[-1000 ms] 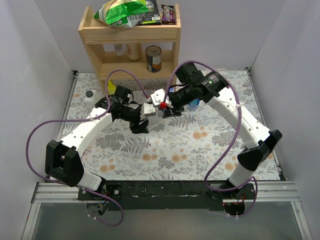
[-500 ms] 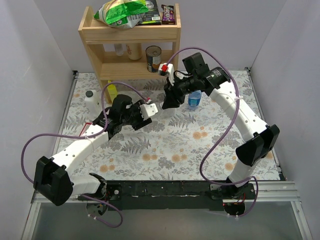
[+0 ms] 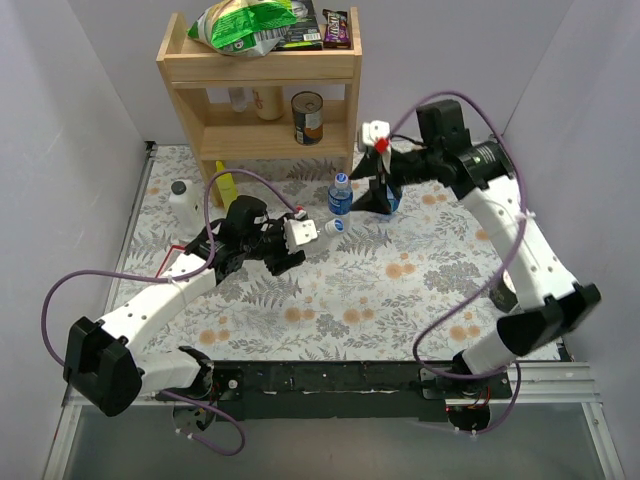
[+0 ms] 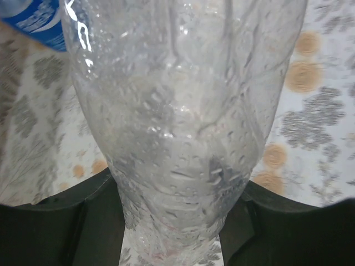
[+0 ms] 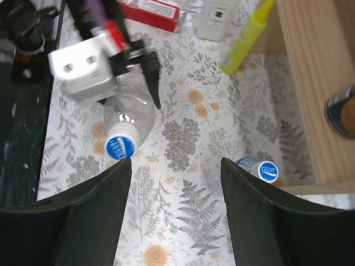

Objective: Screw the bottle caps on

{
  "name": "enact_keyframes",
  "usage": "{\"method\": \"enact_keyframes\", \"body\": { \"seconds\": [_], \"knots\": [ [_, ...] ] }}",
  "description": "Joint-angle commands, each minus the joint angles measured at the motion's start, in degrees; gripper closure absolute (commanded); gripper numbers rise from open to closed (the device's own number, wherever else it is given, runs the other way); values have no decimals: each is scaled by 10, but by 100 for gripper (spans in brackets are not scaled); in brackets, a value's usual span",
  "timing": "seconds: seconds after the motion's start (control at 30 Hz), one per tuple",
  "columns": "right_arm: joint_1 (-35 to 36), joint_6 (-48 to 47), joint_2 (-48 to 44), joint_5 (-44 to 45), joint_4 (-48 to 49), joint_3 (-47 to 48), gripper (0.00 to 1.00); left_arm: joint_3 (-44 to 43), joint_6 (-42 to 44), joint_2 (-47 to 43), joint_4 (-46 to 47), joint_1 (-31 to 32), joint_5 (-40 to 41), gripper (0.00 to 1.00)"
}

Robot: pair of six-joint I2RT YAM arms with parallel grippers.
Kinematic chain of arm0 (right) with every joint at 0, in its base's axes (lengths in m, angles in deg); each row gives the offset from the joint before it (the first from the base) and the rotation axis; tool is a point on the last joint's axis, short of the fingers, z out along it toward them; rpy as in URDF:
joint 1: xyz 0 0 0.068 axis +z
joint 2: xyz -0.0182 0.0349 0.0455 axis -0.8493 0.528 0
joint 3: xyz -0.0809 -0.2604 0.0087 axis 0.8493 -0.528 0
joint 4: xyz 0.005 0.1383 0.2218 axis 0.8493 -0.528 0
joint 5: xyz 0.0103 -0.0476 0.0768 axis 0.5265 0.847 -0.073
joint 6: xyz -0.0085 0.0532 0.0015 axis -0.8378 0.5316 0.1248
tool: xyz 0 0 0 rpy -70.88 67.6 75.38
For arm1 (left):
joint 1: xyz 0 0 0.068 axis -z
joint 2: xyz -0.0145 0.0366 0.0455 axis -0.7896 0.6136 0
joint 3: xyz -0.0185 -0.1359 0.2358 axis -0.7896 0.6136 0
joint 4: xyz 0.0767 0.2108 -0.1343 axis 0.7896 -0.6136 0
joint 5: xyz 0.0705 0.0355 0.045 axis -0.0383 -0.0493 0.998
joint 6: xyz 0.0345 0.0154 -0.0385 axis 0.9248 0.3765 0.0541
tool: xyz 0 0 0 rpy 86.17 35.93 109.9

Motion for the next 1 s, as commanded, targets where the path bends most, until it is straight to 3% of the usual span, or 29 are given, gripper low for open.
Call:
{"method": "enact_keyframes", "body": {
  "seconds": [0.0, 0.07, 0.47, 0.7, 0.97],
  "knots": [
    [56, -234, -86, -29, -26, -80, 28, -12, 9, -20, -38, 0, -163, 100],
    [77, -292, -89, -13, -78, -87, 30, -17, 7, -9, -41, 0, -181, 100],
    [104, -379, -69, 16, -168, -72, 41, -38, 26, 3, -55, 0, -176, 100],
    [109, -366, -66, 6, -147, -69, 47, -44, 22, 12, -53, 0, -177, 100],
    [110, -318, -75, 1, -99, -79, 47, -56, 28, 24, -63, 0, -180, 100]
  ]
}}
